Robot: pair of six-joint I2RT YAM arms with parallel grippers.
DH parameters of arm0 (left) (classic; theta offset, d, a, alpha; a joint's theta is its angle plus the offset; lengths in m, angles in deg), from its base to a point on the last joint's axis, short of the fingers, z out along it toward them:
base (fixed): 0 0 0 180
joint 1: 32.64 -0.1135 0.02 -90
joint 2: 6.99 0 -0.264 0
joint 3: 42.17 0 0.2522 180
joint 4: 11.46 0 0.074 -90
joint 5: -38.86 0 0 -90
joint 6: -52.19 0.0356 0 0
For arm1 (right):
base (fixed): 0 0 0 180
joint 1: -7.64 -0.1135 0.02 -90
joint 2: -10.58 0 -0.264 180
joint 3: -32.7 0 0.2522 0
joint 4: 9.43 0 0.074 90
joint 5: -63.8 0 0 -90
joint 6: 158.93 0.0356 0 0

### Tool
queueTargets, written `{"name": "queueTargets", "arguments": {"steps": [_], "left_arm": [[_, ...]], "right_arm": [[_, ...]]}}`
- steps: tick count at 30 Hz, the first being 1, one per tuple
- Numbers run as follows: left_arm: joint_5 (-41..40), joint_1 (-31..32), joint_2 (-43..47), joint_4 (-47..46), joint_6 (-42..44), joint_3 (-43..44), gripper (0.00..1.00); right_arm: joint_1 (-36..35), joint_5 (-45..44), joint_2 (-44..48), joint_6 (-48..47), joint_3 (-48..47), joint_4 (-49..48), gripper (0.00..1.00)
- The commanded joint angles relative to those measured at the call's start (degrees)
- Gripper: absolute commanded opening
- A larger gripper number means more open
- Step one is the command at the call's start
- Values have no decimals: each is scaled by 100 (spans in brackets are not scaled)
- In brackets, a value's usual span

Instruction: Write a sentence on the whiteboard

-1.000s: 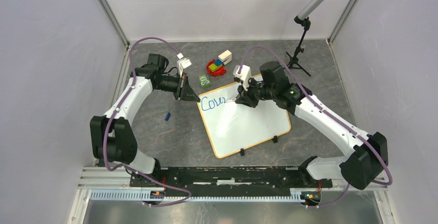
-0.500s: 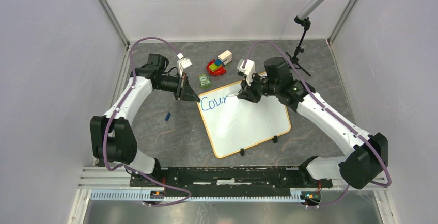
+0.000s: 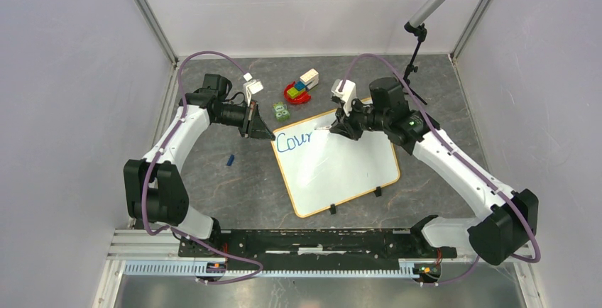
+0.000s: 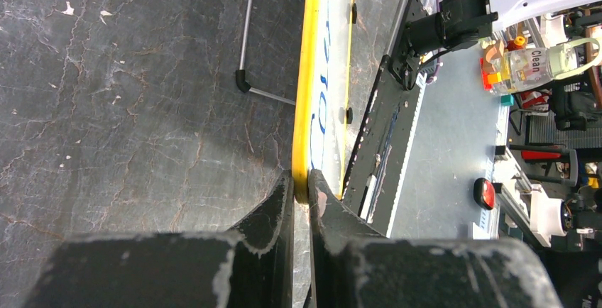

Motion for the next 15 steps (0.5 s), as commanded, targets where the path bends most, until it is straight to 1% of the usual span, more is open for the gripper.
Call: {"name": "queueTargets", "arguments": {"steps": [1, 15], "left_arm": [[-18, 199, 45, 19, -46, 70, 2], [4, 199, -1, 18, -36, 73, 2]], "right_arm": [[17, -175, 48, -17, 40, -38, 0], [17, -309, -196, -10, -123, -75, 0]]}}
